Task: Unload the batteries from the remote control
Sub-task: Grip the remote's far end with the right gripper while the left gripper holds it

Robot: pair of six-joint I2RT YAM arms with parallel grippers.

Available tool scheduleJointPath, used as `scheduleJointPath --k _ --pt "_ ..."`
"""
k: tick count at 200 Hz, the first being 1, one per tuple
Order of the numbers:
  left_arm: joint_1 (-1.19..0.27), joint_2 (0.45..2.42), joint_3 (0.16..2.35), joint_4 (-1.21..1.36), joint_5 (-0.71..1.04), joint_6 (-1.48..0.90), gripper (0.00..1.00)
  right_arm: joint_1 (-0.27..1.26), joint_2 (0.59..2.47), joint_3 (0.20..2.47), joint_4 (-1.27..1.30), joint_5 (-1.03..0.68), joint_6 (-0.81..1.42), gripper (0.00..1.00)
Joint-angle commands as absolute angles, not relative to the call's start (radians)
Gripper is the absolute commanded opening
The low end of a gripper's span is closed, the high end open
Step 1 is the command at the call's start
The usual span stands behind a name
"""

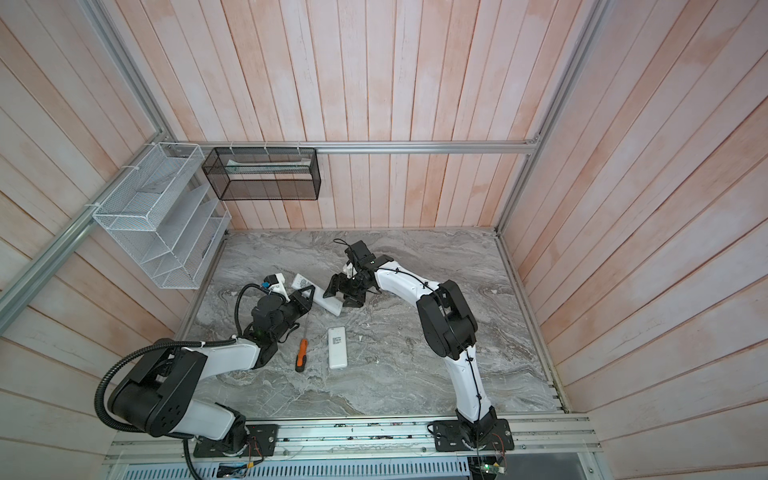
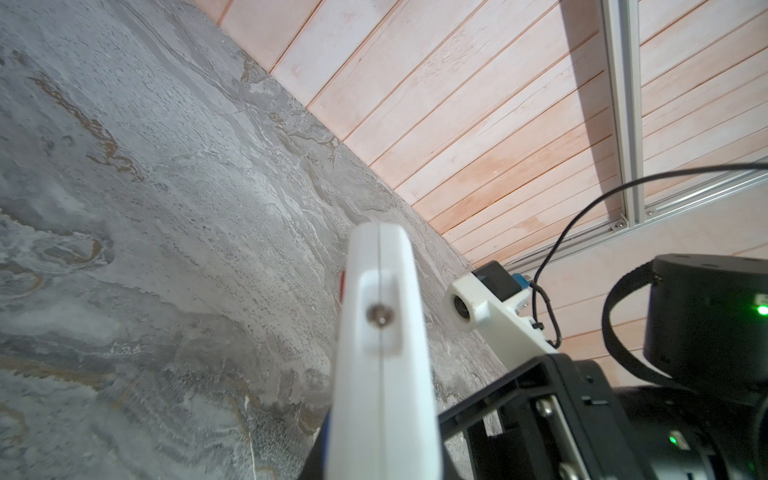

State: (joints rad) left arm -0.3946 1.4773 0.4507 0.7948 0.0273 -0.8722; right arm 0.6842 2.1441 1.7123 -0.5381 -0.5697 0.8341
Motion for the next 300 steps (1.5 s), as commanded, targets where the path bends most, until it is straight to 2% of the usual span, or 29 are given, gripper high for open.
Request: scheduleJointPath --k 1,111,159,191,228,300 --pt "-0.393 1.418 0.498 0.851 0.05 -0.831 0.0 0.698 2.163 1.726 -0.623 -0.512 0.813 0.76" --pt "-0.388 1.399 0.54 0.734 0.05 -0.688 0.0 0.659 1.992 1.577 -0.584 -0.504 0.825 0.73" --pt "-0.387 1.394 0.514 0.795 0.057 -0.741 0.0 0.648 1.95 1.5 -0.303 -0.661 0.873 0.92" --pt "-0.362 1.376 0.481 0.871 0.077 -0.89 0.0 0.616 1.904 1.37 -0.04 -0.744 0.959 0.93" --pt "-0.304 1.345 0.471 0.869 0.149 -1.099 0.0 0.599 1.841 1.255 0.167 -0.789 0.998 0.89" --pt "-0.301 1.356 0.471 0.911 0.227 -1.251 0.0 0.602 1.834 1.244 0.341 -0.852 1.051 0.74"
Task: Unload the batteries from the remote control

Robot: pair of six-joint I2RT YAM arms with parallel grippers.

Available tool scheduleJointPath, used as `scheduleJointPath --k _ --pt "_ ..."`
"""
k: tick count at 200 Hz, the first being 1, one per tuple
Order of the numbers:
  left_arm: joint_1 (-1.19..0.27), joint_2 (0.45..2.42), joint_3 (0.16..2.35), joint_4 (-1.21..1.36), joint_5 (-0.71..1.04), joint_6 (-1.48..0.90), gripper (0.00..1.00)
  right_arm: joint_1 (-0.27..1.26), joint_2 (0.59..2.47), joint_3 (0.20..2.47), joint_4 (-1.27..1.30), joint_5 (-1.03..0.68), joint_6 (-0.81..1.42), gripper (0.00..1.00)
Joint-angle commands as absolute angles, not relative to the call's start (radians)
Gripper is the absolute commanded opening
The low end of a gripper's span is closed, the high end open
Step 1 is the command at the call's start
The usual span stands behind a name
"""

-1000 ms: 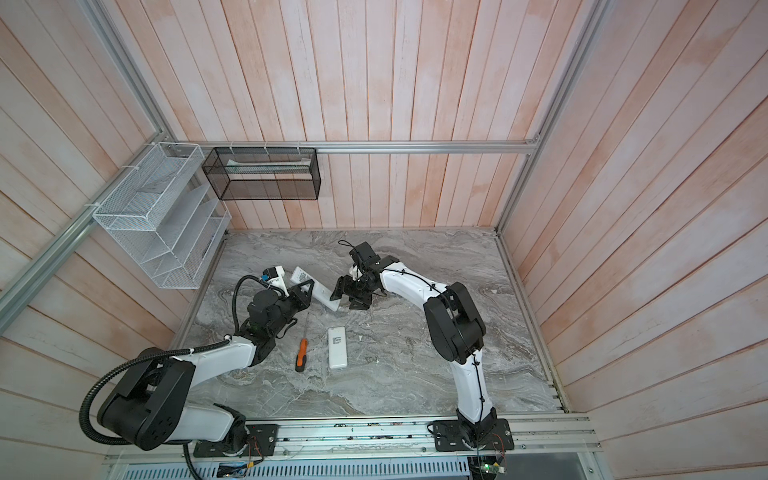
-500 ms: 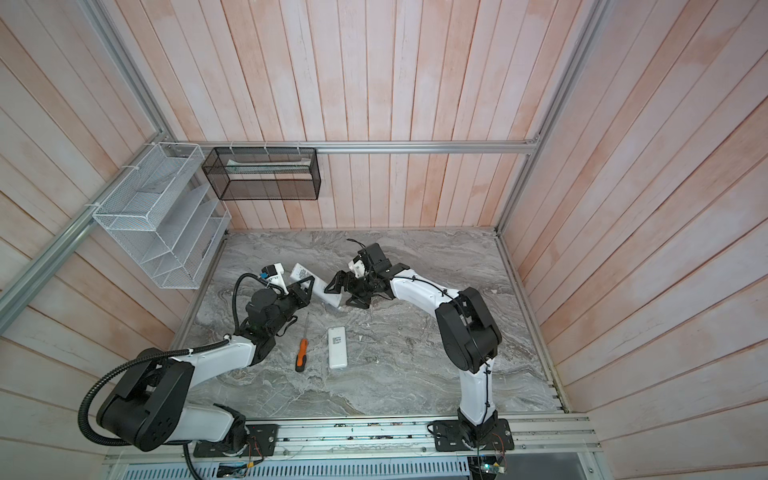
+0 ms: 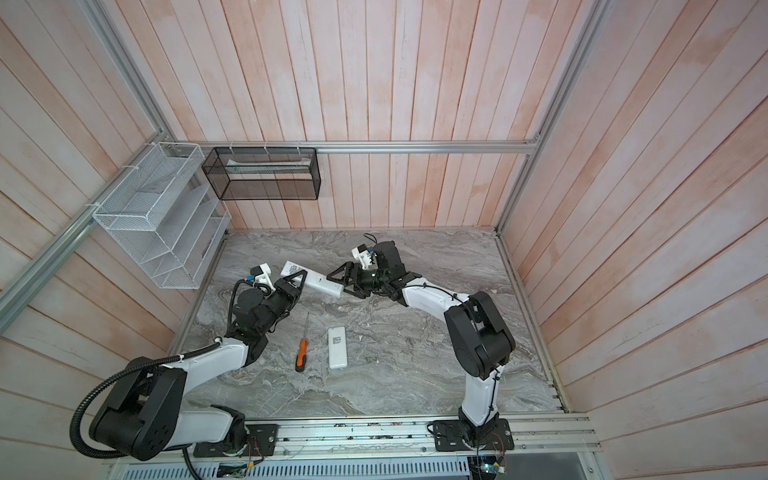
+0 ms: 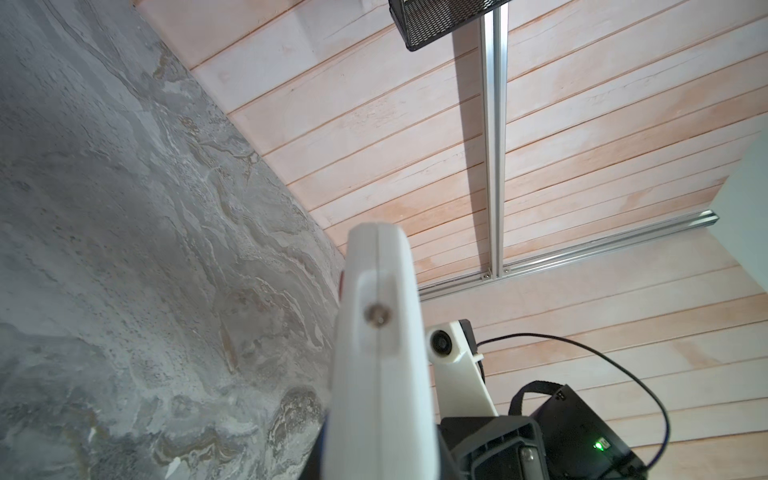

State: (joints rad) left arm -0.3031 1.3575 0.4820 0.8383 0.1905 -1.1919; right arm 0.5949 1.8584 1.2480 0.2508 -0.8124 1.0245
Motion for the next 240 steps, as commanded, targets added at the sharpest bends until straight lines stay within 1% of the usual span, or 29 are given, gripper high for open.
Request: scheduleJointPath --k 1,45,66,84,98,119,132,141,163,179,195,206,222,240 --pt "-0.302 1.356 0.471 0.912 0.226 -1.251 0.0 0.602 1.834 1.244 0.341 -0.852 1.051 0.74" --pt "-0.302 1.347 0.466 0.935 0.21 -1.234 0.0 0.627 1.836 1.238 0.372 -0.873 1.069 0.63" --pt "-0.302 1.353 0.464 0.952 0.212 -1.241 0.0 0.636 1.839 1.238 0.377 -0.879 1.072 0.55" --pt "-0.301 1.359 0.462 0.967 0.216 -1.249 0.0 0.637 1.836 1.238 0.379 -0.877 1.074 0.45" --pt "-0.302 1.361 0.459 0.973 0.22 -1.254 0.0 0.638 1.832 1.236 0.379 -0.875 1.073 0.34" --pt "-0.301 1.36 0.453 0.972 0.229 -1.263 0.0 0.636 1.826 1.227 0.382 -0.87 1.075 0.14" --pt "-0.295 1.357 0.453 0.955 0.25 -1.261 0.06 0.631 1.819 1.221 0.386 -0.868 1.074 0.0" --pt "-0.283 1.349 0.462 0.915 0.28 -1.258 0.08 0.626 1.811 1.216 0.39 -0.87 1.072 0.0" --pt "-0.241 1.333 0.5 0.791 0.421 -1.207 0.17 0.606 1.785 1.192 0.392 -0.887 1.064 0.0" --pt "-0.2 1.327 0.526 0.699 0.547 -1.173 0.28 0.579 1.756 1.17 0.373 -0.913 1.039 0.0" --pt "-0.134 1.36 0.577 0.61 0.765 -1.134 0.41 0.536 1.72 1.16 0.317 -0.955 0.993 0.0" --pt "-0.09 1.409 0.623 0.547 0.949 -1.087 0.47 0.501 1.692 1.154 0.276 -0.994 0.96 0.0" --pt "-0.047 1.466 0.65 0.568 1.193 -1.062 0.53 0.457 1.66 1.144 0.223 -1.066 0.924 0.0" --pt "0.002 1.458 0.652 0.532 1.329 -1.033 0.56 0.44 1.638 1.163 0.095 -1.125 0.835 0.0"
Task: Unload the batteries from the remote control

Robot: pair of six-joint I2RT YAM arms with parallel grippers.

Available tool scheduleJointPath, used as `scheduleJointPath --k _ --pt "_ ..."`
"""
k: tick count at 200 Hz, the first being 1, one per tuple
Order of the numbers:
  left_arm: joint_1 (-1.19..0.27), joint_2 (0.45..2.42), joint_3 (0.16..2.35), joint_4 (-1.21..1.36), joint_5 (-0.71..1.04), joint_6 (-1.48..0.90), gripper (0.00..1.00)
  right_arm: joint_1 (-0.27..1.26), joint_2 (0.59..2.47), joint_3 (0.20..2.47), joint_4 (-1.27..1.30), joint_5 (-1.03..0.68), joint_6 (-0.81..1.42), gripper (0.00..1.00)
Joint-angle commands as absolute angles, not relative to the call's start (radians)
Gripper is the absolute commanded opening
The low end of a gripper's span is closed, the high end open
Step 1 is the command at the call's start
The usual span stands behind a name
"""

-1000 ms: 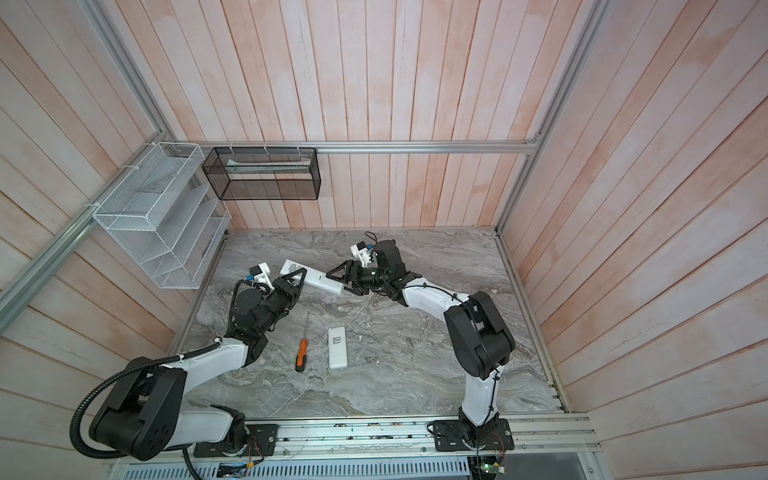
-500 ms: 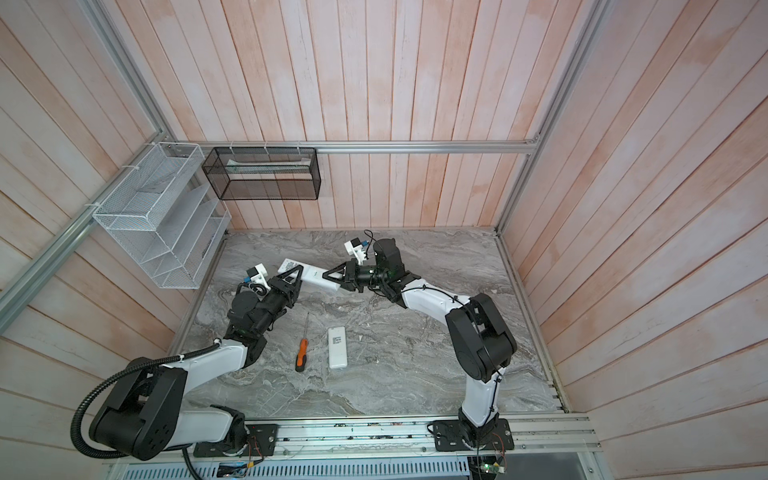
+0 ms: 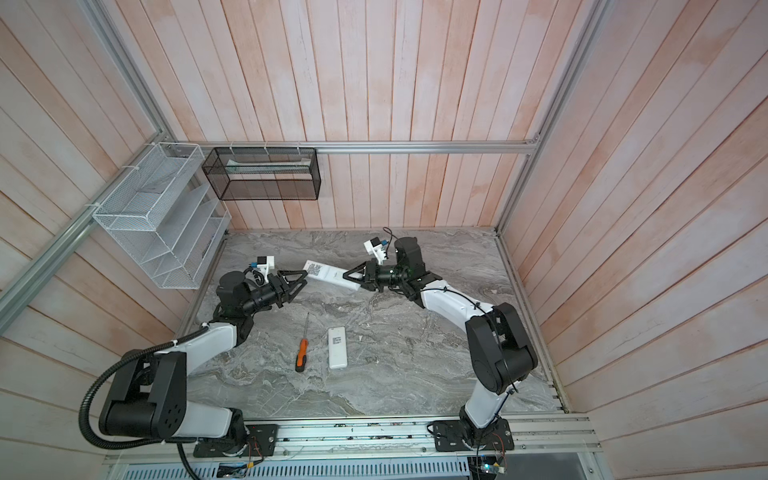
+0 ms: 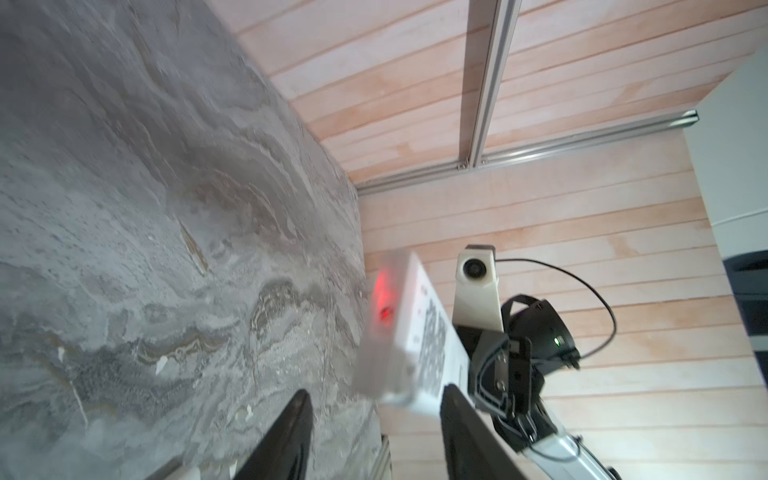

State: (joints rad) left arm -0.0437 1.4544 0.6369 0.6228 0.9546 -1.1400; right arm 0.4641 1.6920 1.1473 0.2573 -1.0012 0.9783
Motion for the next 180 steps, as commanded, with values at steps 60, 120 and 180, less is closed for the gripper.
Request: scheduleJointPath --k 60,120,180 --pt "-0.009 1.458 0.685 0.532 1.387 -1.07 0.62 0.449 1.613 1.151 -0.064 -1.204 0.73 0.0" --pt "-0.052 1.487 0.715 0.515 1.396 -1.063 0.63 0.494 1.646 1.173 -0.07 -1.223 0.719 0.0" --pt "-0.067 1.488 0.715 0.478 1.399 -1.029 0.52 0.509 1.648 1.157 -0.038 -1.202 0.739 0.0"
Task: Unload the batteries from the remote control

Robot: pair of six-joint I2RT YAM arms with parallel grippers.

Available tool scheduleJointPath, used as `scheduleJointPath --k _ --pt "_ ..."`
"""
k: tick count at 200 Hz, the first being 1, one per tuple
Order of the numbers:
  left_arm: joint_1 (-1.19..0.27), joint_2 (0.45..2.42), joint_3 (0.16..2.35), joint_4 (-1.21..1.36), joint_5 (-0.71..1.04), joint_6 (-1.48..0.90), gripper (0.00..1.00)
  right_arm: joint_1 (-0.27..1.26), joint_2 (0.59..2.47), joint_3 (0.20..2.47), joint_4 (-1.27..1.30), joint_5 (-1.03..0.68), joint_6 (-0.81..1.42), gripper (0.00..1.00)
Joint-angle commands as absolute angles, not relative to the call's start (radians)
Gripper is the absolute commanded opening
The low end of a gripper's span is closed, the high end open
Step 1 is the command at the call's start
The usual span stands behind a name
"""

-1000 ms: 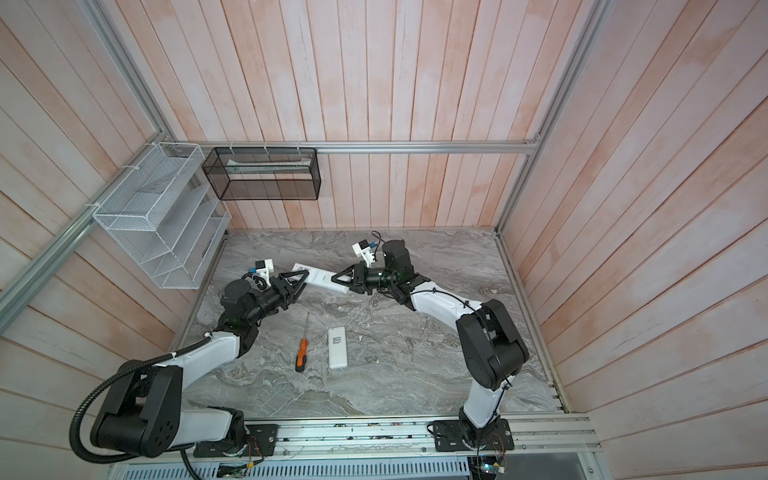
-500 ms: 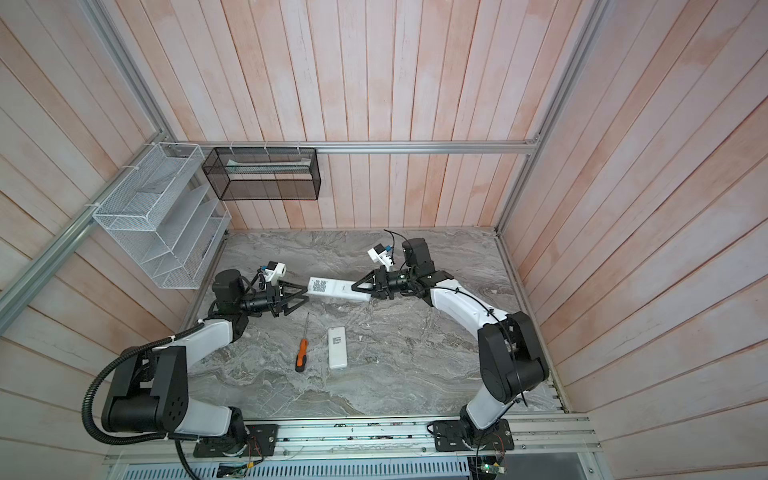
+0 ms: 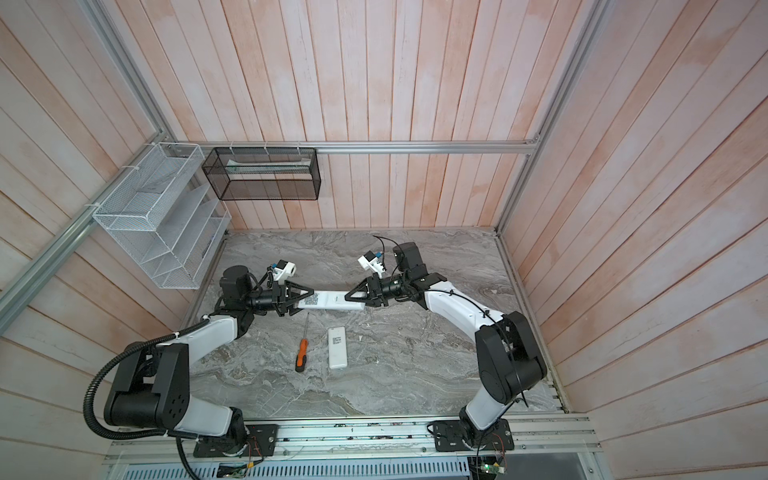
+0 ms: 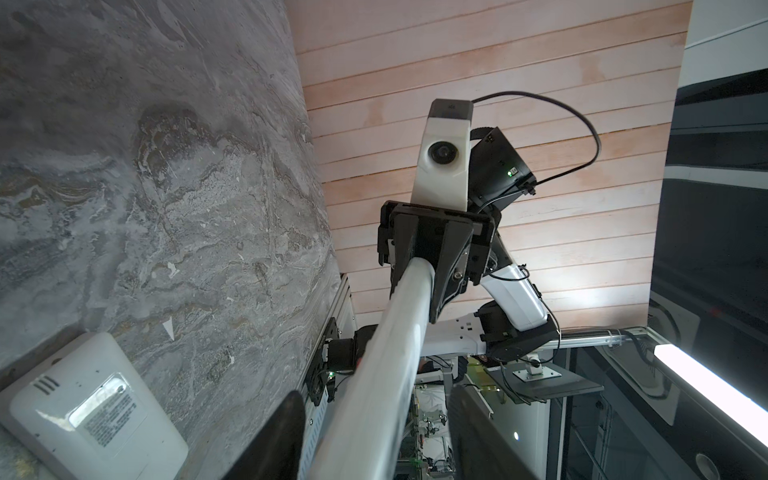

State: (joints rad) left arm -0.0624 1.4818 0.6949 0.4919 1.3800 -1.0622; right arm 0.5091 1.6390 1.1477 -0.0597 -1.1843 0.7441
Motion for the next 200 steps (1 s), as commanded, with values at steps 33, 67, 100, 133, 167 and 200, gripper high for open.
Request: scheduleJointPath --k 33,67,100,133,167,200 --pt "-0.07 1.491 0.713 0.477 1.401 -1.028 0.47 0.509 1.648 1.14 -0.021 -1.193 0.749 0.0" --pt "-0.085 1.491 0.713 0.46 1.404 -1.009 0.37 0.509 1.649 1.113 0.039 -1.2 0.79 0.0" --pt "-0.092 1.502 0.719 0.44 1.404 -0.99 0.01 0.508 1.654 1.112 0.031 -1.183 0.789 0.0" --pt "-0.092 1.515 0.755 0.33 1.388 -0.905 0.0 0.483 1.664 1.148 -0.14 -1.058 0.706 0.41" --pt "-0.089 1.539 0.864 -0.069 1.209 -0.599 0.0 0.399 1.624 1.17 -0.389 -0.753 0.655 0.71" --pt "-0.095 1.588 0.859 -0.007 1.081 -0.649 0.0 0.41 1.603 1.186 -0.453 -0.655 0.644 0.9"
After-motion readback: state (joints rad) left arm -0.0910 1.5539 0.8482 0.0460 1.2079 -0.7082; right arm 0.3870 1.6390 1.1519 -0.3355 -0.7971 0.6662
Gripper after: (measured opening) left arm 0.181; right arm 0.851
